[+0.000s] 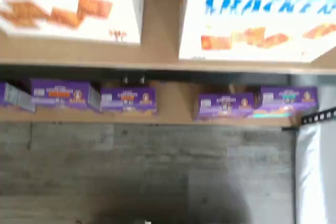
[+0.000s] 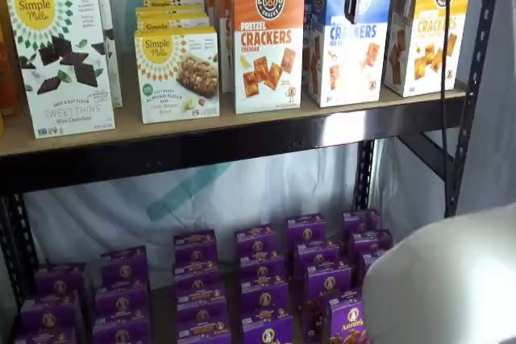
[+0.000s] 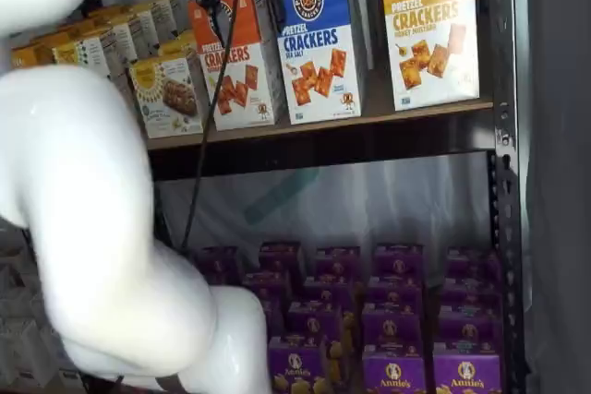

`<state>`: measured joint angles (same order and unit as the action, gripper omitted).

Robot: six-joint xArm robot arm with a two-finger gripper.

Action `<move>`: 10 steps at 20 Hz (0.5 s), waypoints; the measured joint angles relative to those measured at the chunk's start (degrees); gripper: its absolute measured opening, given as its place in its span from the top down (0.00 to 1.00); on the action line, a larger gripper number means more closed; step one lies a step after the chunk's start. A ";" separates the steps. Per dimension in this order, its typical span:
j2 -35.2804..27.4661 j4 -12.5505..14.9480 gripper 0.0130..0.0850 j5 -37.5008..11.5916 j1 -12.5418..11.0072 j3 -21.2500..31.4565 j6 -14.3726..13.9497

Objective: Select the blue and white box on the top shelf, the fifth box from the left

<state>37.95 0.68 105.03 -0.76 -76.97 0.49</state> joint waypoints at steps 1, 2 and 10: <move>-0.92 -0.02 0.00 -0.47 -0.25 -0.84 0.23; -1.73 0.17 0.00 -0.81 -0.31 -1.59 0.35; -7.62 0.04 0.00 -2.96 -2.01 -7.02 1.90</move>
<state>30.32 0.72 102.07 -2.77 -84.00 2.39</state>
